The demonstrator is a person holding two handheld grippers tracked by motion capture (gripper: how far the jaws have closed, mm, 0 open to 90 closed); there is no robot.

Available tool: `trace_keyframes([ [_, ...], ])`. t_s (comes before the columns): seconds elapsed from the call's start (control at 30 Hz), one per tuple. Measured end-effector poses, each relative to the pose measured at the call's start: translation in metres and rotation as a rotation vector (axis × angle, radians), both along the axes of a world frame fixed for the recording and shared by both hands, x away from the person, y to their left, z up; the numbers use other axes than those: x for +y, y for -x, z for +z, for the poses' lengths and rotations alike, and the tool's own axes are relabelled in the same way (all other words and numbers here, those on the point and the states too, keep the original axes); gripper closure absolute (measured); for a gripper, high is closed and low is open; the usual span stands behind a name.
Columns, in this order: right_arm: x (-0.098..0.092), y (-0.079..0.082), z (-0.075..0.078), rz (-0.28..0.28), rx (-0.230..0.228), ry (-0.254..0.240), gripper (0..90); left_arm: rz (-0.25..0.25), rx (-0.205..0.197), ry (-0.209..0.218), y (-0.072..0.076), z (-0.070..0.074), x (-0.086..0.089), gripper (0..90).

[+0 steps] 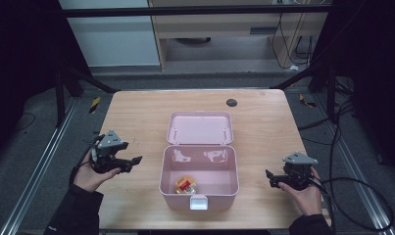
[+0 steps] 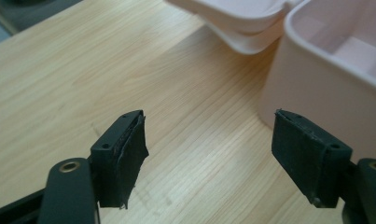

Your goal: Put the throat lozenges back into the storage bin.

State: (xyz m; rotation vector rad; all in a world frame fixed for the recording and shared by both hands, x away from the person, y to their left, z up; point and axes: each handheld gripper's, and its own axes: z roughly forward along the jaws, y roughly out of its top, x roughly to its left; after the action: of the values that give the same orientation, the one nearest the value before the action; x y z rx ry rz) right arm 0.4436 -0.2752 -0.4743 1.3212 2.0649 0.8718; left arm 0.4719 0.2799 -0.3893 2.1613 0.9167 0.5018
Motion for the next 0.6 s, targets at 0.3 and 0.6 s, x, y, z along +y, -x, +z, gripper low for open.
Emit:
trace_keyframes([
  [0.3,-0.001,0.000,-0.001,-0.007,0.000,-0.002,3.1,0.183,-0.008,0.069,0.006,-0.031,0.022,25.3],
  [0.6,-0.004,0.000,-0.004,-0.023,-0.010,0.001,2.6,0.331,0.027,0.081,0.009,-0.068,0.035,25.3],
])
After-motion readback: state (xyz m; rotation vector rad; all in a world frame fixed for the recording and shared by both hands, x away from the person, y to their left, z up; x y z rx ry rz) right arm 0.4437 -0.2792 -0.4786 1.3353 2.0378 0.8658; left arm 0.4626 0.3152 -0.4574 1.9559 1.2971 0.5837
